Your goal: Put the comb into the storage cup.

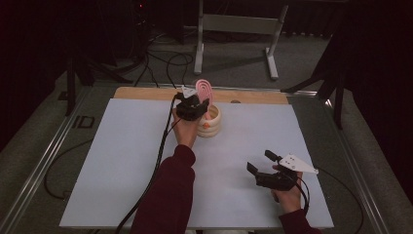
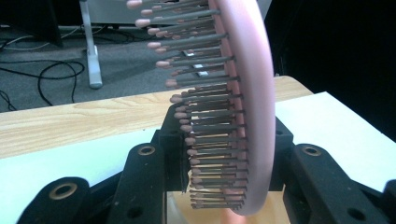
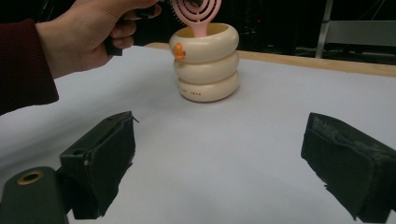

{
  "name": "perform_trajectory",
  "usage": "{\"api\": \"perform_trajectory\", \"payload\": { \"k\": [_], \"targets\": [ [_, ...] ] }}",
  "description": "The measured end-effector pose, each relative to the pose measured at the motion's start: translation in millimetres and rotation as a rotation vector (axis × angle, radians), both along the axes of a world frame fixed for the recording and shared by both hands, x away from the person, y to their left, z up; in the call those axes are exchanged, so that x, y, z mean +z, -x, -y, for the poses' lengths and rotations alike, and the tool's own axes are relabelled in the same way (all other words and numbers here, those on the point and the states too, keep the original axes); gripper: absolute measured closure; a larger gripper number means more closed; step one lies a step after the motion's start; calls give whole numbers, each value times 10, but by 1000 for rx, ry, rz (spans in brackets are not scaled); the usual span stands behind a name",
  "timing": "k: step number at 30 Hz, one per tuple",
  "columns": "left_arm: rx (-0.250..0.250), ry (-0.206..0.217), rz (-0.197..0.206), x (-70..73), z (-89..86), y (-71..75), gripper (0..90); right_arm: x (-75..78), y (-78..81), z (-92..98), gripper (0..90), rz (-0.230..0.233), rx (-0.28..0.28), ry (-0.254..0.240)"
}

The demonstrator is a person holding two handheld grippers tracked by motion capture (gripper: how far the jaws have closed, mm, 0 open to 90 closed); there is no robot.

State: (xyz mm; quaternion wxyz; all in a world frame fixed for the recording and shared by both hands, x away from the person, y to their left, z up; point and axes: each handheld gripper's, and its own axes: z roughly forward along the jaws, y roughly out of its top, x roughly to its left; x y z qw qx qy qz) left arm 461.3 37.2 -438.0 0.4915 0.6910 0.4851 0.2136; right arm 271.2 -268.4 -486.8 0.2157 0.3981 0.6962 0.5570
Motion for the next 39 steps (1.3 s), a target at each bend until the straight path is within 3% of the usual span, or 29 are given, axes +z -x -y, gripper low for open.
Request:
{"api": "perform_trajectory", "payload": {
  "k": [10, 24, 39],
  "targets": [
    [18, 4, -13, -52, -105, 8, 613, -4, -2, -6, 98, 2, 3, 5],
    [27, -24, -24, -97, -167, 17, 579, -5, 0, -10, 98, -1, 4, 6],
    [33, -26, -43, -124, -221, 19, 373, -12, 1, -18, 99, -6, 3, 4]
  ]
}}
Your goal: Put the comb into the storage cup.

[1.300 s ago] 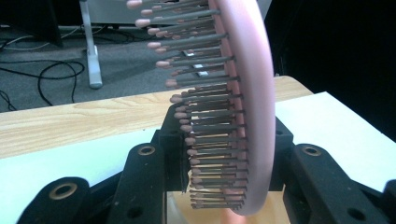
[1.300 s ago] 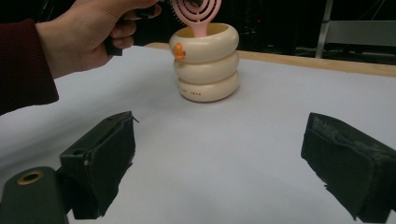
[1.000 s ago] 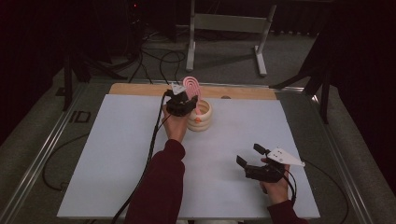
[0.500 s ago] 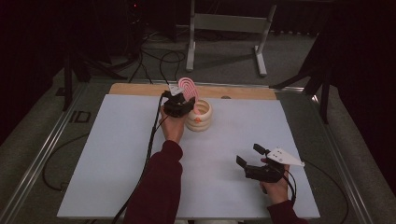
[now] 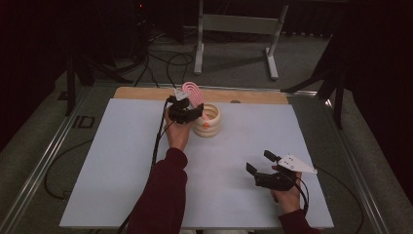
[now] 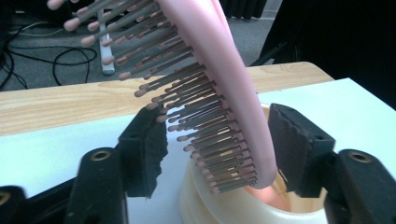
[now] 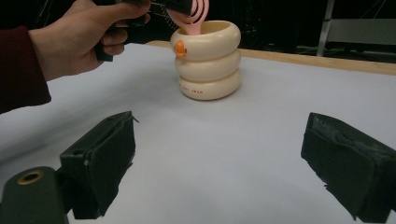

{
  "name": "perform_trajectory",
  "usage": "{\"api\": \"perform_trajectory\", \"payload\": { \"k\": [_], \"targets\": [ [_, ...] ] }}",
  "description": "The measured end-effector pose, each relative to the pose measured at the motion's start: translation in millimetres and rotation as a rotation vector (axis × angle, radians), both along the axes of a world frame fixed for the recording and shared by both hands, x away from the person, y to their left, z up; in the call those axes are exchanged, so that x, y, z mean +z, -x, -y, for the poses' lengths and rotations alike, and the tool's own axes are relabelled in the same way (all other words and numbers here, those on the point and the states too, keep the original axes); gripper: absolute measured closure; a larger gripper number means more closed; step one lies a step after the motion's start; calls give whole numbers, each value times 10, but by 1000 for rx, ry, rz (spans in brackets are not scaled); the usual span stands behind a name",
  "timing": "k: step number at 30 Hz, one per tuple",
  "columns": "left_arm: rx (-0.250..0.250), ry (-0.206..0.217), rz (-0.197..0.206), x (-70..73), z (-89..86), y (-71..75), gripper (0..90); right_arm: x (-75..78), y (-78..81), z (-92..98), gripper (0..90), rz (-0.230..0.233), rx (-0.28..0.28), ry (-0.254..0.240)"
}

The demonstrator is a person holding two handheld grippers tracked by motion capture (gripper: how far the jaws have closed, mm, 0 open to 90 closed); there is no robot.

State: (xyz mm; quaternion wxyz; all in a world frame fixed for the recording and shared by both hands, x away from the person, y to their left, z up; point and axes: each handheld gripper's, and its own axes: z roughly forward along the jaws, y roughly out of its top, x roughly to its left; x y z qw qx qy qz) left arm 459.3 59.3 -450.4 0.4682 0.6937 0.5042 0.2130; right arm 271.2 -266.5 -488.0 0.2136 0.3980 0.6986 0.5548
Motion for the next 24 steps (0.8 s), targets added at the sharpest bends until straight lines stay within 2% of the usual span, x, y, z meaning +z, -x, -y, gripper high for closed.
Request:
{"api": "perform_trajectory", "payload": {
  "k": [6, 9, 10, 11, 14, 19, 24],
  "targets": [
    [17, -16, 13, 1, 4, 14, 253, -1, 0, 2, 98, 0, -1, 1],
    [17, -16, 13, 1, 4, 14, 253, -1, 0, 2, 99, 0, -1, 1],
    [31, -31, 20, 0, -18, 24, 253, -1, 0, 2, 99, 0, -1, 1],
    [31, -31, 20, 0, -18, 24, 167, -5, -3, 4, 98, 1, 1, 4],
    [35, -32, 16, -1, -61, 28, 148, -9, -5, 0, 99, 1, 0, 5],
    [23, -22, 7, 18, -96, 43, 61, -12, -6, -3, 98, 0, 1, 5],
    [7, -43, 9, 45, -102, 60, 13, -13, -3, -10, 98, -4, 3, 3]
  ]
}}
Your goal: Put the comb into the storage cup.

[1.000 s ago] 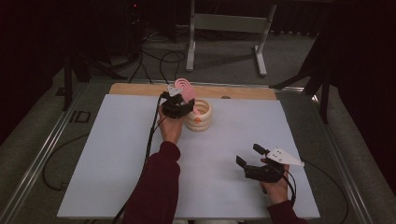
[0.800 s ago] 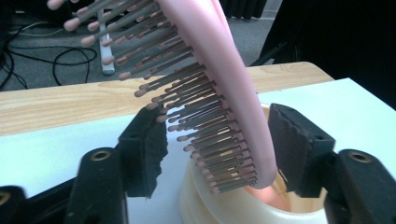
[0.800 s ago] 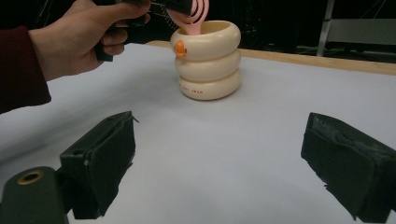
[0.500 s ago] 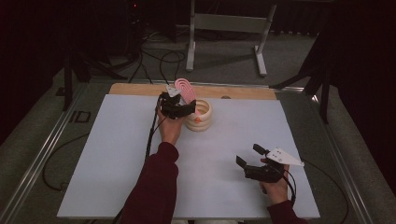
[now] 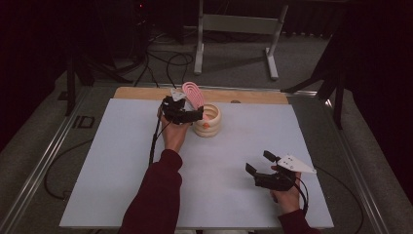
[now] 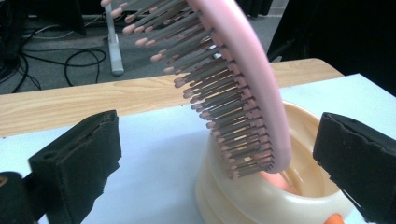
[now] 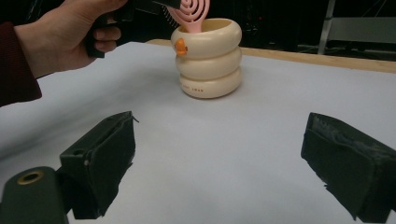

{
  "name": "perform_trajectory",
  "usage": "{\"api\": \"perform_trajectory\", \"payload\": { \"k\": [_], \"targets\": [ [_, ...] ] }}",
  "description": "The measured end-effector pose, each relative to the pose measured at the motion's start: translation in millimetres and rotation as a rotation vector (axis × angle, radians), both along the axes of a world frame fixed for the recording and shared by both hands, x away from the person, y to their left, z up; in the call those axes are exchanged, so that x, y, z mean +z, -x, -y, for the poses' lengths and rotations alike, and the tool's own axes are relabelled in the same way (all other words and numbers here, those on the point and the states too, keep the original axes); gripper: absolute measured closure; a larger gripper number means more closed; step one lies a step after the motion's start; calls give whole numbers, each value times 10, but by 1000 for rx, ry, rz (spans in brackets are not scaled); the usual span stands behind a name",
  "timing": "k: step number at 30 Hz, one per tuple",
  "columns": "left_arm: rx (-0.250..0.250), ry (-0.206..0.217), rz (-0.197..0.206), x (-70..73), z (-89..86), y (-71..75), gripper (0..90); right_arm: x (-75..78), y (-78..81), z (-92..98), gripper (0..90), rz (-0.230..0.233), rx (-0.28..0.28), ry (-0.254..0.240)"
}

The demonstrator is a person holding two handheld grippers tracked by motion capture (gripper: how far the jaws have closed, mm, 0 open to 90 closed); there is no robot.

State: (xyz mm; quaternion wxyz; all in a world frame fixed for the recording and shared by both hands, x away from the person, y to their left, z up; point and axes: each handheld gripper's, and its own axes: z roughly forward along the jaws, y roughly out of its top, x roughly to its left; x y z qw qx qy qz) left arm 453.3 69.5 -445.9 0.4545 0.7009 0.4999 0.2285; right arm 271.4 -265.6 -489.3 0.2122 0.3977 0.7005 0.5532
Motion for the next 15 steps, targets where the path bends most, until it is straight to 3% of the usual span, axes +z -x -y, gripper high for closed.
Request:
{"api": "perform_trajectory", "payload": {
  "k": [15],
  "targets": [
    [-12, -27, 19, 77, -39, 99, 1, 2, 1, 5, 99, 4, 1, 3]
  ]
}}
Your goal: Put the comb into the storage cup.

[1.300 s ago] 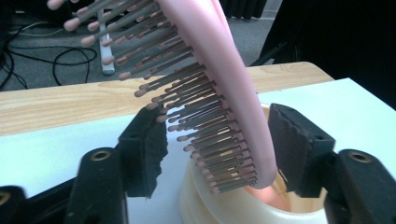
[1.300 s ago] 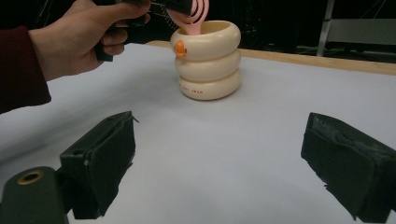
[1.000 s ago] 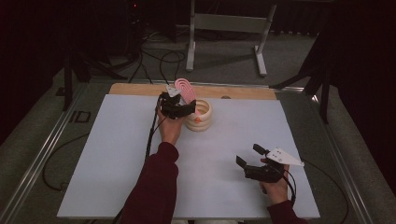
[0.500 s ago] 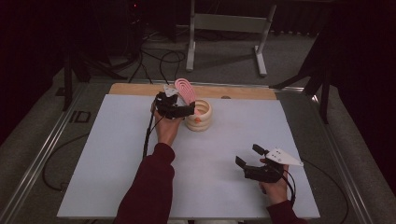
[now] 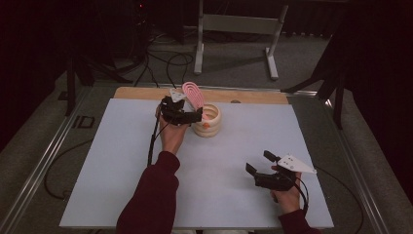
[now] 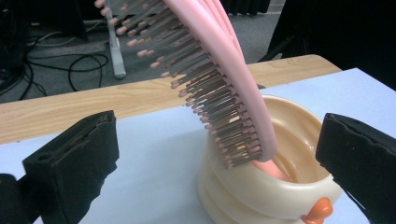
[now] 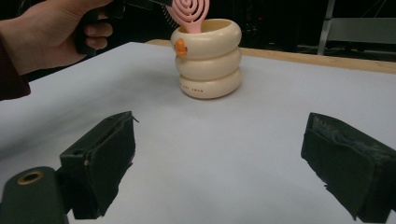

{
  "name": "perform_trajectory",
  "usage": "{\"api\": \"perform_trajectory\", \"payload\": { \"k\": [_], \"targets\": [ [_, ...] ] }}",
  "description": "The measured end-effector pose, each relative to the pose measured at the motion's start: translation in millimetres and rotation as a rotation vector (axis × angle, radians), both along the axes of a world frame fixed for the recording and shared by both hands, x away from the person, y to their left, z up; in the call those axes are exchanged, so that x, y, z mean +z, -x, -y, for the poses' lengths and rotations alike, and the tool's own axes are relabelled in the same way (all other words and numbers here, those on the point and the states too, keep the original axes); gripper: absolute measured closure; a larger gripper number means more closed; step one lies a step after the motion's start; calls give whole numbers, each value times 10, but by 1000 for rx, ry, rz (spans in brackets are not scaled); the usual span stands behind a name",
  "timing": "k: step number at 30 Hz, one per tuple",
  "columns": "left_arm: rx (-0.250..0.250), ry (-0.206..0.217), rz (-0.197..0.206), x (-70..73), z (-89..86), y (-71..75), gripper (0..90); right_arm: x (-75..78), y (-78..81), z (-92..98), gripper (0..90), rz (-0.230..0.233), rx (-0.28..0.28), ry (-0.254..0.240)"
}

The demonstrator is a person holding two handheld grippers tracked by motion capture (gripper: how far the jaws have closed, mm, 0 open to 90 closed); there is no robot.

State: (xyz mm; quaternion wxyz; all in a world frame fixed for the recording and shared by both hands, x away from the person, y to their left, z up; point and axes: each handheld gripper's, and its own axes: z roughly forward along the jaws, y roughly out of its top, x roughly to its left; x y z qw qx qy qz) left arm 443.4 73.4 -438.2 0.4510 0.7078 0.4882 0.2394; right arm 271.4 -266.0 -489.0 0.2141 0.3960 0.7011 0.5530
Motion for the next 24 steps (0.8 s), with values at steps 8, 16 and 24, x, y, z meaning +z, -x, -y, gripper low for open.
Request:
{"api": "perform_trajectory", "payload": {
  "k": [8, 16, 24],
  "targets": [
    [-44, -1, 2, 96, -95, 74, 1, -2, 2, -10, 98, 0, 2, 1],
    [-92, -8, 10, 153, -193, 170, 1, -3, 4, -18, 98, 0, 3, 1],
    [-147, -59, 25, 179, -263, 292, 1, -7, 4, -23, 98, -2, 4, 4]
  ]
}}
